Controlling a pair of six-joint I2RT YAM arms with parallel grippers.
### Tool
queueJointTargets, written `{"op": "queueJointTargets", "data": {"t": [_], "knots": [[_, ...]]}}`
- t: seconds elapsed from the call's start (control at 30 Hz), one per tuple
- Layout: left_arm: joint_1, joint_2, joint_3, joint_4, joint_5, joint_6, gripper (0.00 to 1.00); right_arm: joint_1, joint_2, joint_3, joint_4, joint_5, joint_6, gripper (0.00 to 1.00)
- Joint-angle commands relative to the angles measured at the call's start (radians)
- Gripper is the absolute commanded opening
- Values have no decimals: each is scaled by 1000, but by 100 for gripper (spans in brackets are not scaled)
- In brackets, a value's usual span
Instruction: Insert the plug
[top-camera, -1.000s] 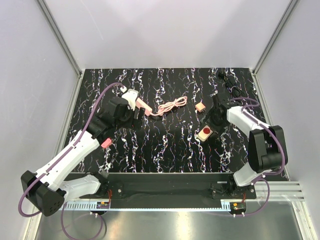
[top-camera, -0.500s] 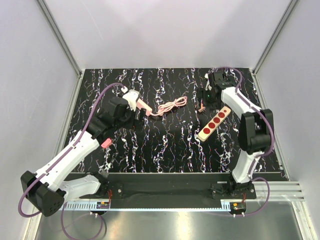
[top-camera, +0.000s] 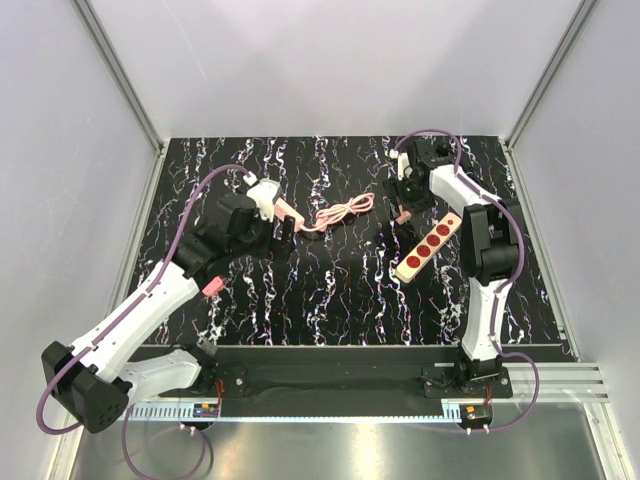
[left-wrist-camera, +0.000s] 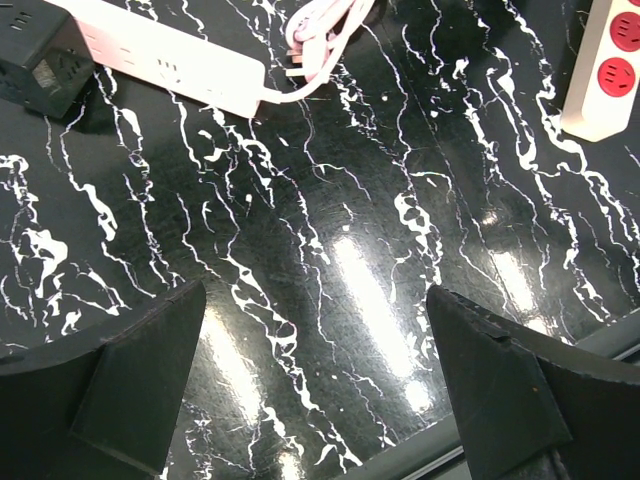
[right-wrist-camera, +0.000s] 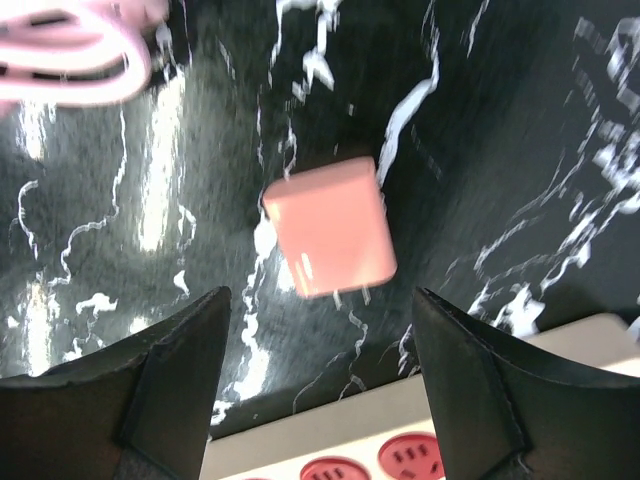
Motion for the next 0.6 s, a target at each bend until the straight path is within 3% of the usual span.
{"op": "queueJointTargets", "data": {"t": [0.0,0.43,0.47,0.5,0.57], "knots": [[-3,-6,-6,52,32,-10,97,3,30,81,8,-11,-64,79],[-3,11,-6,60,35,-43,95,3,174,235,-35,-3,-53,72],[-3,11,-7,60,35,-46,94,3,178,239,-35,2,-53,69],[-3,10,-9,60,35,-48,94,3,185,244,-35,3,-52,58],[-3,8,-10,63,52,-52,93,1,195,258,-35,-5,-46,47]]}}
